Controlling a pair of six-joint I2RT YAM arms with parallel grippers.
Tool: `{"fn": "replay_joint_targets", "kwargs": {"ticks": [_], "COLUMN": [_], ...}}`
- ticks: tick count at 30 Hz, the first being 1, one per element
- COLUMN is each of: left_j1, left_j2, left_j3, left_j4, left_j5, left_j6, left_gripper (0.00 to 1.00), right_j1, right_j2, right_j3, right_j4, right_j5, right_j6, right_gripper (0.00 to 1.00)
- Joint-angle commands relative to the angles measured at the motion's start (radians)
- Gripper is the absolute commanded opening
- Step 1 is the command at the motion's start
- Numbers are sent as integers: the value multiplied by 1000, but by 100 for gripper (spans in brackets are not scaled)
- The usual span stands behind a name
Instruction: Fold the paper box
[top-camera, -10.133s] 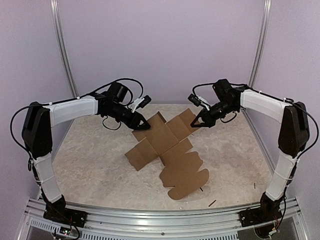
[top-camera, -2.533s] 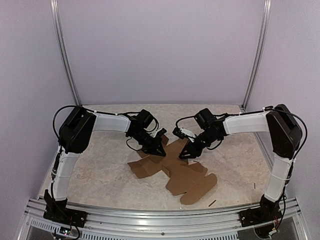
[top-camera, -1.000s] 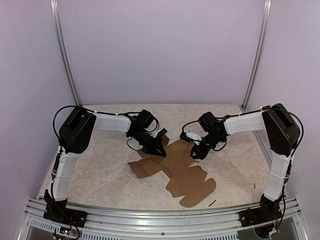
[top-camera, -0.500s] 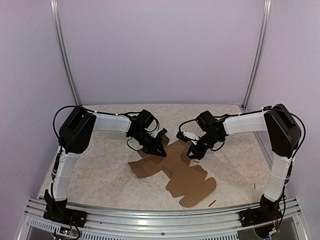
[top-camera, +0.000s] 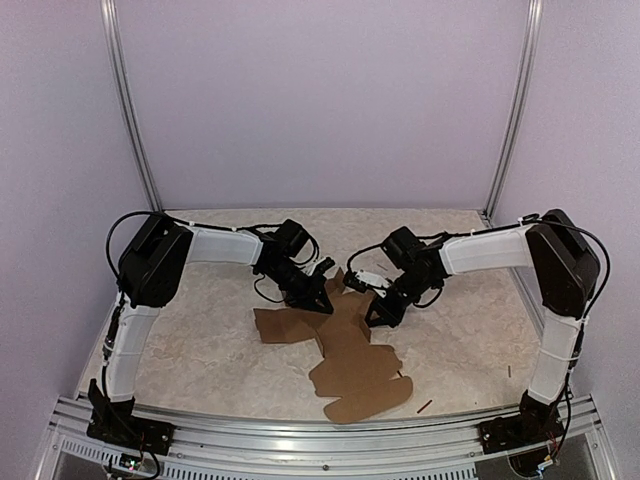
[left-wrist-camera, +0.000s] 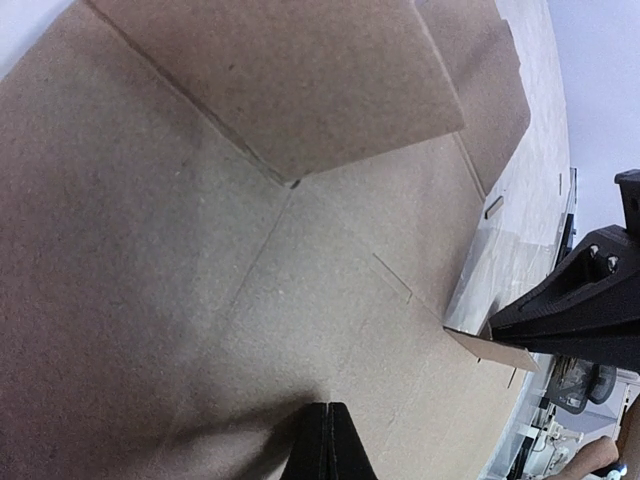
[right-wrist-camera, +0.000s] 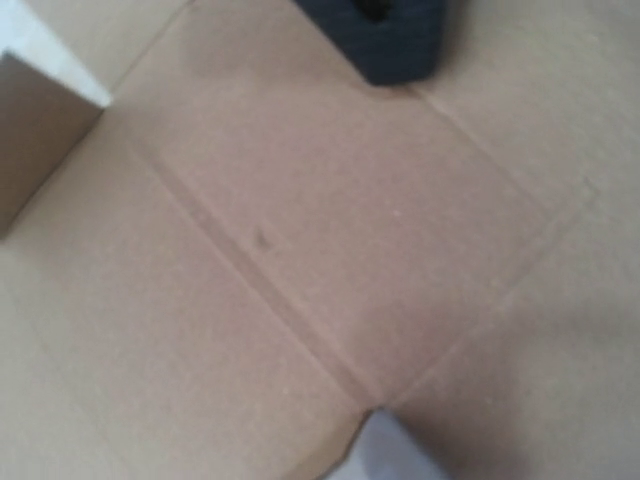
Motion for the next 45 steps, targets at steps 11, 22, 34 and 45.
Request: {"fn": "replay_joint_targets", "kwargs": {"ticks": [11, 22, 34, 45], "left_j1": [-14, -20, -23, -34], "left_j2": [53, 51, 25, -159], "left_j3": [-25, -33, -57, -107], "left_j4": [-59, -56, -34, -46], "left_j5": [-66, -66, -57, -38], "left_j6": [6, 2, 2, 38], "left_gripper": [0, 0, 0, 0], "right_j1": [35, 72, 104, 103], "right_j2": [-31, 7, 113, 114], "right_j3": [28, 38, 122, 94], "right_j4": [-60, -62, -43, -35], "right_j5": [-76, -140, -167, -154], "right_j6": [-12, -32, -9, -11], "right_gripper": [3, 4, 7, 10]}}
